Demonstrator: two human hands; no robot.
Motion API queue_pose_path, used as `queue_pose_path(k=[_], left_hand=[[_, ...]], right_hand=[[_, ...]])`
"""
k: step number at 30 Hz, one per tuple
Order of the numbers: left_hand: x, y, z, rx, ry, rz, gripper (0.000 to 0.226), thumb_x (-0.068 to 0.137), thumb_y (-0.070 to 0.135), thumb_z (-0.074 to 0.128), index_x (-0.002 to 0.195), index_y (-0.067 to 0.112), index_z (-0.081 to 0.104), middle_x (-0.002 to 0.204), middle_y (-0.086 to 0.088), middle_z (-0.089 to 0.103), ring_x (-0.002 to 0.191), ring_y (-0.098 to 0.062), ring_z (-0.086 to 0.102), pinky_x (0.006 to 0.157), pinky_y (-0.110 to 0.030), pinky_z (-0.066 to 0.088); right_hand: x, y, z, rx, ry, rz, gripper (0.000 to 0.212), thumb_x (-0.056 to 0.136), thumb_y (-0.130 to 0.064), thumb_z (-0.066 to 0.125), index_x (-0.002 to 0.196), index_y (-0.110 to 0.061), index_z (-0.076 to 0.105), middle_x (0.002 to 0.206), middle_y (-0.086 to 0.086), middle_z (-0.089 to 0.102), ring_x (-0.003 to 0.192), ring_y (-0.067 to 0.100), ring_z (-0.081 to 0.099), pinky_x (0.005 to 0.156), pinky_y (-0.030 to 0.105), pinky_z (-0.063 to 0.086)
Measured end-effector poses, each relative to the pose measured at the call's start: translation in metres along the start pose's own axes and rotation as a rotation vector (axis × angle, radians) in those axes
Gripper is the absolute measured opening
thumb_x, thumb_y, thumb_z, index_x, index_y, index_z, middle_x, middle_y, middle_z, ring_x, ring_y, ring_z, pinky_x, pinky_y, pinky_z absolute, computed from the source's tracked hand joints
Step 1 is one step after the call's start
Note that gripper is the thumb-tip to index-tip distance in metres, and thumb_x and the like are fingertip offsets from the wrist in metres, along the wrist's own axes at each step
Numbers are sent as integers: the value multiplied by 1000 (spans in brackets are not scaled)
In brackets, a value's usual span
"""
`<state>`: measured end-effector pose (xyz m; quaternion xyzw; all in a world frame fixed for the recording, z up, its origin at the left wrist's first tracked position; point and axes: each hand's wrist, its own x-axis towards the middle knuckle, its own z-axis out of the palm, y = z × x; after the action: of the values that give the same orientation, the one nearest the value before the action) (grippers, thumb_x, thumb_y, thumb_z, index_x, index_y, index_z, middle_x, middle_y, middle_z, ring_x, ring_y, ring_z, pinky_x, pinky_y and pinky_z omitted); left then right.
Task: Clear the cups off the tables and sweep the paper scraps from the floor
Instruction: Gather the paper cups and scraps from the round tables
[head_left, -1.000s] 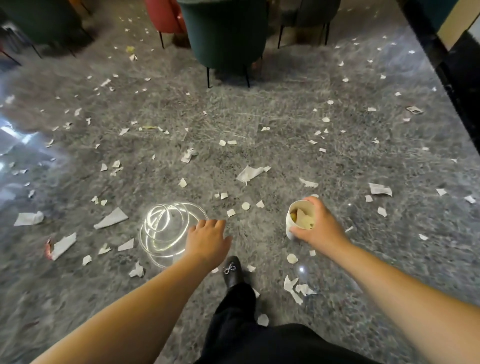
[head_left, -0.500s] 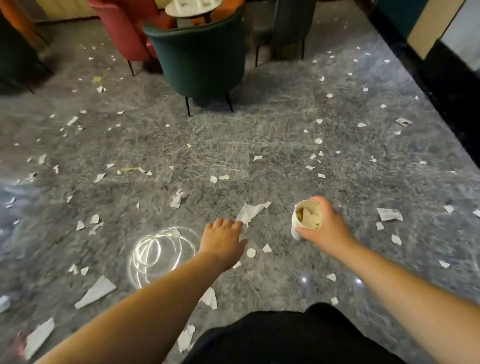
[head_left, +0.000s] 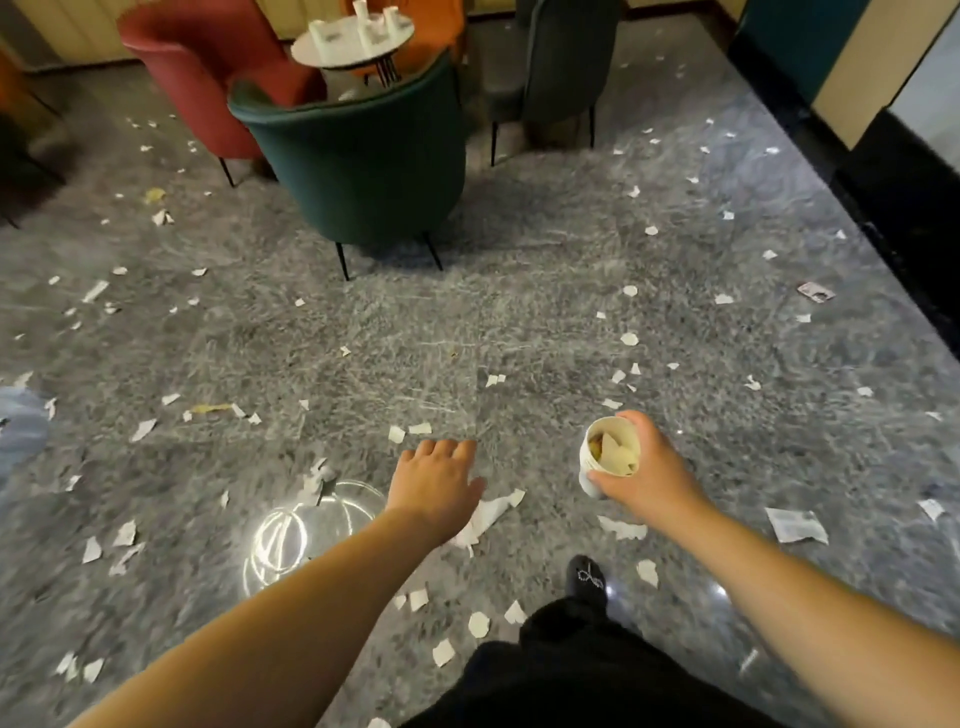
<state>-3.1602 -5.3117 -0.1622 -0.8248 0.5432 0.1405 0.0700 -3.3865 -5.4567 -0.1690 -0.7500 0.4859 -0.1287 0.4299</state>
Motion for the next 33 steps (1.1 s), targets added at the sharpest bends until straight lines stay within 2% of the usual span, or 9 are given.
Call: queue_pose_path(k=[3, 4, 8, 11, 15, 20, 27, 31, 33], left_hand=[[65, 7, -23, 11, -24, -35, 55, 95, 53, 39, 144, 27, 35, 143, 1, 47, 132, -25, 39, 106, -42, 31], [84, 10, -30, 8, -16, -49, 55, 95, 53, 39, 144, 27, 35, 143, 1, 47, 132, -25, 40, 106, -42, 32], [161, 23, -60, 3, -7, -51, 55, 96, 53, 37, 144, 27, 34, 141, 0, 49, 131, -26, 42, 105, -42, 34], [209, 29, -75, -13, -9, -53, 57, 96, 54, 37, 146, 26, 33, 142, 0, 48, 132, -26, 41, 106, -42, 33], [282, 24, -91, -12, -23, -31, 56, 97, 53, 36, 146, 26, 34, 143, 0, 47, 132, -25, 40, 106, -41, 32], [395, 6, -117, -4, -32, -3, 57, 98, 52, 36, 147, 25, 33, 145, 0, 45, 133, -25, 39, 108, -41, 32], [547, -8, -176, 40, -41, 86, 58, 97, 54, 35, 148, 26, 29, 147, 0, 43, 135, -25, 36, 110, -41, 29], [624, -6, -205, 33, -60, 122, 59, 96, 54, 36, 148, 26, 30, 148, -1, 42, 136, -25, 35, 110, -42, 30], [660, -4, -215, 19, -74, 122, 59, 96, 55, 36, 148, 27, 30, 147, -1, 43, 136, -26, 35, 110, -42, 30]], right_hand=[[62, -5, -31, 27, -14, -53, 67, 65, -27, 83, 104, -60, 40, 101, -28, 52, 88, -2, 50, 65, 5, 37], [80, -7, -40, 12, -22, -56, 67, 65, -27, 83, 108, -59, 42, 102, -27, 53, 89, 0, 51, 68, 6, 37], [153, -10, -72, -49, -41, -49, 75, 66, -28, 84, 130, -25, 44, 118, -4, 51, 100, 14, 50, 79, 25, 40], [201, -14, -86, -26, -32, -38, 68, 66, -28, 83, 124, -27, 46, 116, -4, 54, 100, 17, 54, 76, 26, 43], [268, -15, -93, -30, -48, -10, 67, 67, -30, 82, 122, -35, 43, 106, -15, 49, 96, 11, 51, 68, 14, 38], [386, -29, -104, -71, -46, 25, 75, 68, -34, 81, 128, -38, 38, 114, -10, 46, 97, 14, 50, 74, 25, 39], [546, -80, -139, -51, 30, 31, 70, 66, -38, 81, 119, -47, 36, 107, -14, 45, 84, 5, 48, 60, 10, 33], [616, -99, -162, 7, 88, 22, 67, 66, -34, 82, 102, -59, 31, 100, -25, 48, 88, 5, 50, 63, 10, 35], [649, -103, -170, 22, 90, 43, 68, 66, -33, 82, 109, -55, 34, 105, -23, 49, 93, 7, 51, 66, 16, 38]])
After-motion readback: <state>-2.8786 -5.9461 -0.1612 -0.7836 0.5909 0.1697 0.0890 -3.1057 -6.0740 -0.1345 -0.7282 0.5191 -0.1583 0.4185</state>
